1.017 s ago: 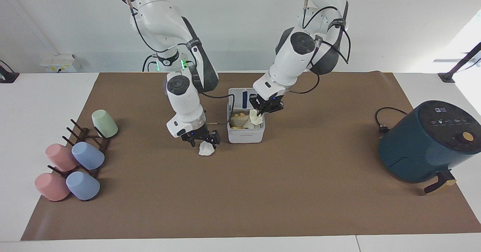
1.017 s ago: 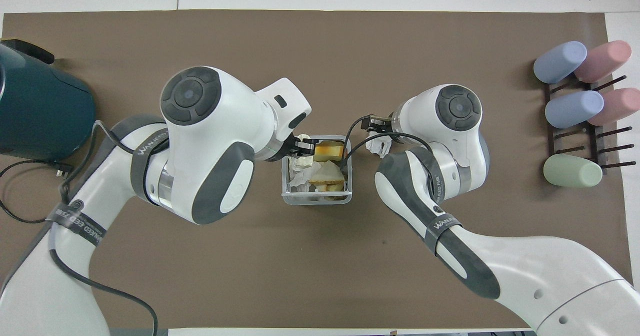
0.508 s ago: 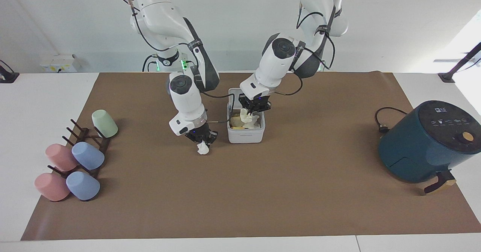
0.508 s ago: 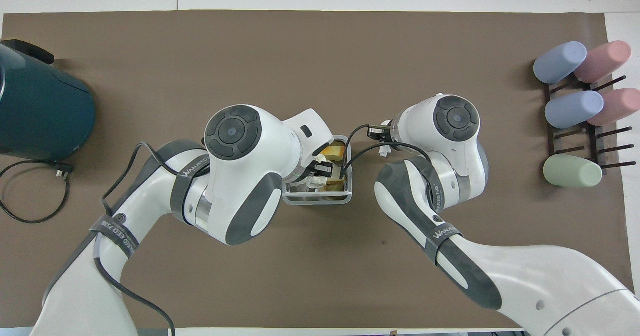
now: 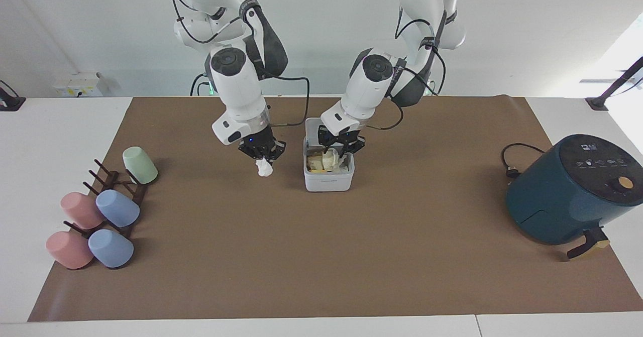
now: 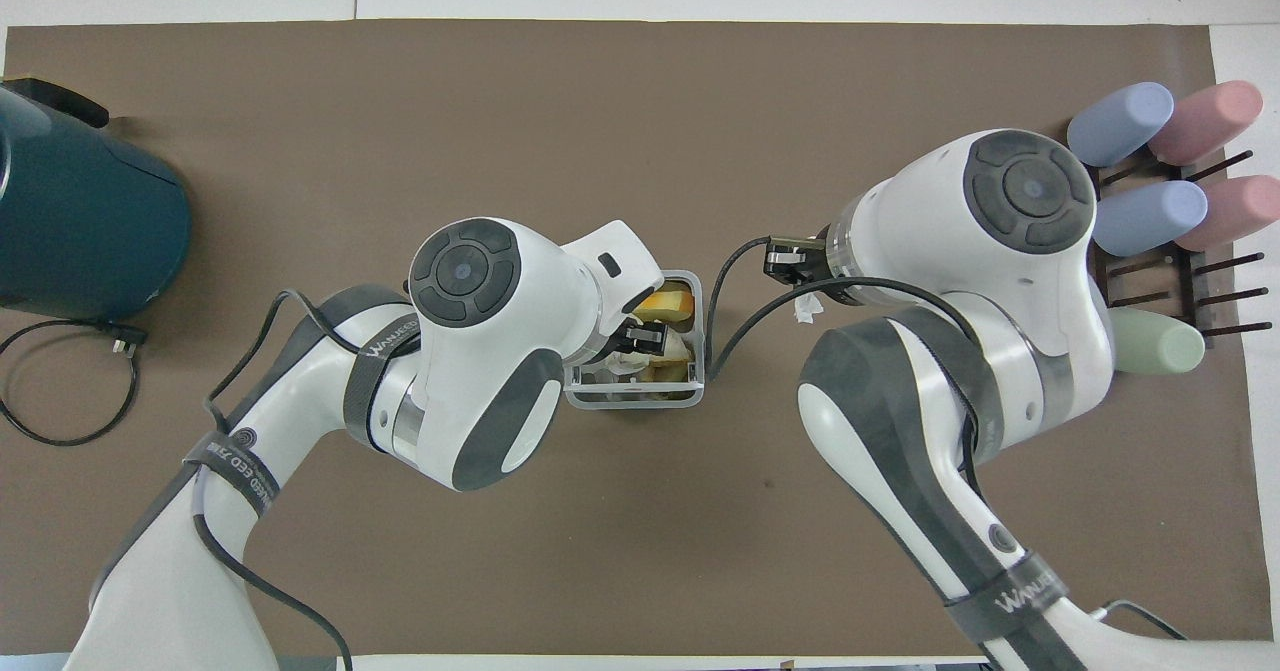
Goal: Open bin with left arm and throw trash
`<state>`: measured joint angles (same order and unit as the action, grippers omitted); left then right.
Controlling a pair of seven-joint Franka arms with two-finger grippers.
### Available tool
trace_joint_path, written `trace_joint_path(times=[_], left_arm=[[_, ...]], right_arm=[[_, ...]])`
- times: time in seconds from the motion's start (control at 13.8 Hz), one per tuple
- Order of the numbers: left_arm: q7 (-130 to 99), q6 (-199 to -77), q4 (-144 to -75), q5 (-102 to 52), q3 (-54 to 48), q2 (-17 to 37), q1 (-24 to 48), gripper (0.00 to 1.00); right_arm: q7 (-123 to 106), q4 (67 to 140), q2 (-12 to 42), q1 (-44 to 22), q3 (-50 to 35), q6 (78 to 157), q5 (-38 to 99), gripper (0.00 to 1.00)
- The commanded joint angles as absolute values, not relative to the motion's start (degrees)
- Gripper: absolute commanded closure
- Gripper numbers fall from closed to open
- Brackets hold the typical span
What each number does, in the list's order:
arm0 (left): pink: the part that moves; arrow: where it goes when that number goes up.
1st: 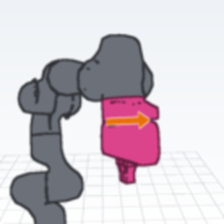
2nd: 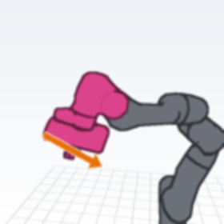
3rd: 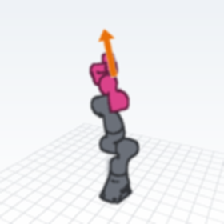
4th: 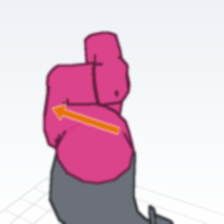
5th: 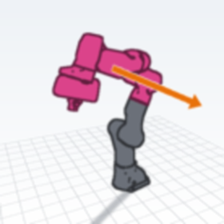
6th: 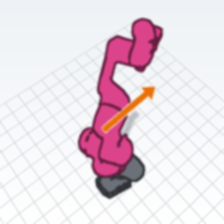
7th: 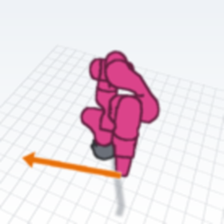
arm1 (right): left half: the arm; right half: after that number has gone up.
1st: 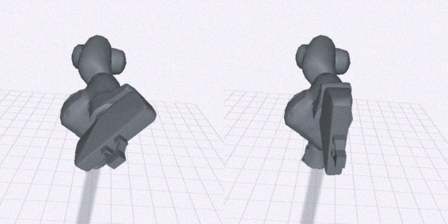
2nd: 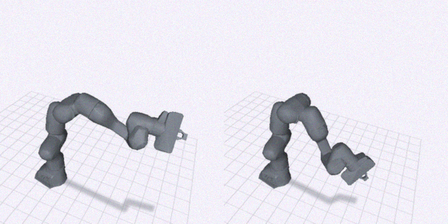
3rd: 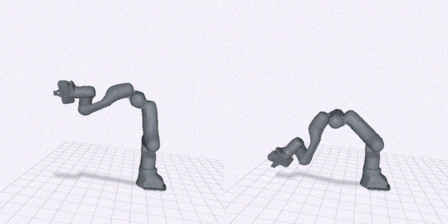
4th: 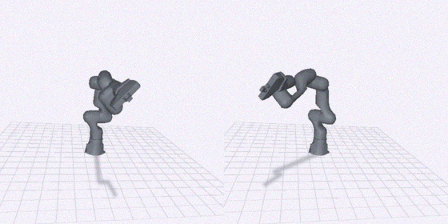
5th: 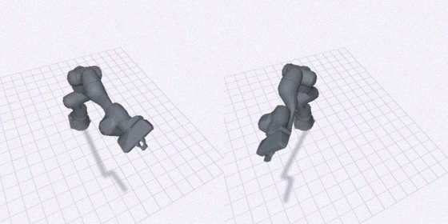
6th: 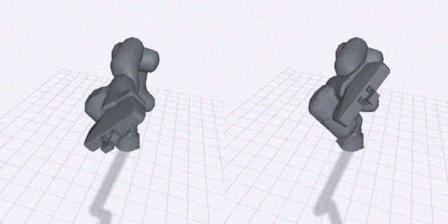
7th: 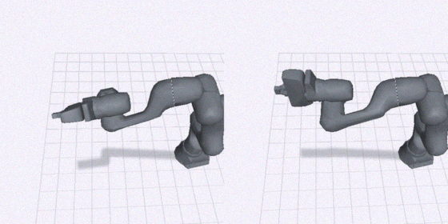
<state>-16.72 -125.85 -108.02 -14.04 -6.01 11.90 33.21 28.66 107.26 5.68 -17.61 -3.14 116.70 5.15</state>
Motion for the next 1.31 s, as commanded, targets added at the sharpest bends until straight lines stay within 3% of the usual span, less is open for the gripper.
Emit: trace_joint_path(times=[0.0,0.29,0.73,1.02,1.23], left_arm=[[-18.4,-123.9,-106.5,-15.6,-5.0,10.0,33.2,0.0],[-18.7,-108.5,-94.1,-14.5,-4.9,8.3,21.7,0.0],[-0.4,-97.6,-93.8,-6.3,-5.0,0.7,2.0,0.0],[4.3,-88.1,-97.3,-4.4,-5.0,-4.8,-0.1,0.0],[4.3,-89.0,-100.8,-1.1,-5.1,-6.9,0.5,0.0]], right_arm=[[29.0,104.4,5.4,-17.5,-3.6,113.3,4.8,1.0],[34.2,104.6,5.4,-20.6,-4.0,117.4,5.9,1.0],[44.7,105.2,9.8,-29.4,-4.0,128.4,9.7,1.0],[44.4,110.8,8.1,-29.5,-4.0,128.5,9.7,1.0],[44.5,111.4,7.9,-29.5,-4.0,128.5,9.7,0.97]])
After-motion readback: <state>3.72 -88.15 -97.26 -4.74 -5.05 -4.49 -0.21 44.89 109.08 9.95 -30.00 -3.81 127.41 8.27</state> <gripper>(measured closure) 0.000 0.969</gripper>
